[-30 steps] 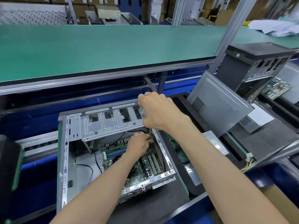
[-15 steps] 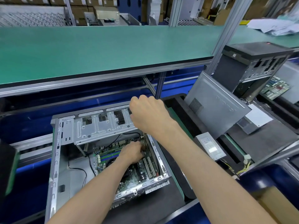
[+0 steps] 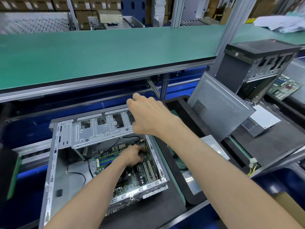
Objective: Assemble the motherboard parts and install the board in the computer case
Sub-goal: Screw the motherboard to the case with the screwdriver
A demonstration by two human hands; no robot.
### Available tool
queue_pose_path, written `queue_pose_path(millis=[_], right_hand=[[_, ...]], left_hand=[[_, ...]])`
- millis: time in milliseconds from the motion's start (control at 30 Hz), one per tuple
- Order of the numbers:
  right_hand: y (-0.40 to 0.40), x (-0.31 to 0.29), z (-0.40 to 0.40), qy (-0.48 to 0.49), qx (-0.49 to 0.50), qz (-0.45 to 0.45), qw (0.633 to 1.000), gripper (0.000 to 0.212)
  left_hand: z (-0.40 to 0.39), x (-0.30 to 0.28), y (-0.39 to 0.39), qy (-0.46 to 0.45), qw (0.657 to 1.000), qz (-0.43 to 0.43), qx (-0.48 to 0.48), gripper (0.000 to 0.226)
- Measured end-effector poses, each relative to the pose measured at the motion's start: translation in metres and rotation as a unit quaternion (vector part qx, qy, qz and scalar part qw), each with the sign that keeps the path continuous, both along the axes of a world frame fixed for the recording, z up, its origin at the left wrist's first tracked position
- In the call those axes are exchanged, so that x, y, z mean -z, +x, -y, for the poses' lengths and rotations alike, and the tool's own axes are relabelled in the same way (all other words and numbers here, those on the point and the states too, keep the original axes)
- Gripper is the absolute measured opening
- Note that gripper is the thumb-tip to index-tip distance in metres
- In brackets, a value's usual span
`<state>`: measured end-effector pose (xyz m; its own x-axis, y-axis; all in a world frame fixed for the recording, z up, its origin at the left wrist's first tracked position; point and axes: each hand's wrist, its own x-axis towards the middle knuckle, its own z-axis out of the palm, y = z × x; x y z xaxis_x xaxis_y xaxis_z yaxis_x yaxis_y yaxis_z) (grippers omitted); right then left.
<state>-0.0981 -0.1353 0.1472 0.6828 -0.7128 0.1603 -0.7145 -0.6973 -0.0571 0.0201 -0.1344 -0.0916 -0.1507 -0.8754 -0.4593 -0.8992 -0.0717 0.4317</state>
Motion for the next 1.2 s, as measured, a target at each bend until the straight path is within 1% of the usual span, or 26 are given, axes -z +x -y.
queue_pose_path(millis=[33,100,233,300,367,433,533,633,667,767,800,867,900,967,1000,1067,1100,1167,1200], right_hand=[[-0.0012,-0.0016,0.0004,0.021,-0.017,0.000,1.000,0.027],[-0.0019,-0.0029,0.0004,0.026,-0.028,0.003,0.999,0.022],[-0.0041,0.0020,0.0025,-0.036,0.021,0.008,0.999,0.011],[-0.0062,0.0015,0.0033,-0.029,0.010,0.005,1.000,0.015],[-0.0077,-0.0019,0.0042,0.015,-0.020,0.005,1.000,0.026],[-0.0068,-0.0036,0.0037,0.036,-0.034,0.007,0.999,0.028],[-0.0039,0.0009,0.0029,-0.015,-0.004,0.010,1.000,0.020],[-0.0036,0.0035,0.0055,-0.061,0.036,0.006,0.997,0.023],[-0.0041,0.0019,0.0062,-0.056,0.032,-0.004,0.998,0.023],[-0.0075,-0.0032,0.0092,0.030,-0.013,0.000,0.999,0.029],[-0.0082,-0.0041,0.0093,0.043,-0.018,0.006,0.999,0.029],[-0.0084,-0.0033,0.0086,0.016,-0.004,0.008,1.000,0.018],[-0.0080,-0.0013,0.0084,-0.013,0.010,0.002,1.000,0.017],[-0.0075,0.0039,0.0088,-0.061,0.042,-0.005,0.997,0.035],[-0.0072,0.0048,0.0094,-0.069,0.044,-0.003,0.997,0.037],[-0.0074,0.0019,0.0095,-0.049,0.029,-0.008,0.998,0.021],[-0.0084,0.0003,0.0101,-0.020,0.012,-0.003,1.000,0.019],[-0.0091,-0.0029,0.0102,0.032,-0.018,0.007,0.999,0.029],[-0.0086,-0.0033,0.0098,0.035,-0.023,0.015,0.999,0.028]], left_hand=[[0.0005,0.0006,0.0000,0.002,1.000,-0.004,-0.003,0.050],[0.0009,0.0026,0.0007,0.005,1.000,-0.007,-0.002,0.052],[0.0012,0.0029,0.0013,0.010,1.000,-0.008,-0.002,0.052],[0.0010,0.0028,0.0012,0.012,1.000,-0.009,-0.005,0.053],[0.0016,0.0031,0.0013,0.013,1.000,-0.008,-0.006,0.054],[0.0019,0.0035,0.0013,0.017,1.000,-0.009,-0.009,0.055],[0.0021,0.0038,0.0015,0.026,1.000,-0.008,-0.009,0.058],[0.0019,0.0026,0.0008,0.032,0.999,-0.012,-0.015,0.059],[0.0017,0.0024,0.0005,0.032,0.999,-0.012,-0.015,0.058],[0.0030,0.0045,-0.0001,0.030,0.999,-0.009,-0.008,0.058],[0.0032,0.0051,0.0001,0.031,0.999,-0.012,-0.009,0.058],[0.0034,0.0063,0.0005,0.031,0.999,-0.012,-0.012,0.058],[0.0031,0.0065,0.0006,0.031,0.999,-0.012,-0.014,0.059],[0.0029,0.0068,0.0007,0.029,0.999,-0.015,-0.017,0.060],[0.0027,0.0070,0.0006,0.025,0.999,-0.016,-0.018,0.060],[0.0022,0.0071,0.0004,0.016,1.000,-0.010,-0.013,0.060],[0.0023,0.0076,0.0004,0.012,1.000,-0.006,-0.011,0.059],[0.0028,0.0088,0.0007,0.012,1.000,-0.007,-0.015,0.059],[0.0028,0.0090,0.0008,0.015,1.000,-0.009,-0.017,0.058]])
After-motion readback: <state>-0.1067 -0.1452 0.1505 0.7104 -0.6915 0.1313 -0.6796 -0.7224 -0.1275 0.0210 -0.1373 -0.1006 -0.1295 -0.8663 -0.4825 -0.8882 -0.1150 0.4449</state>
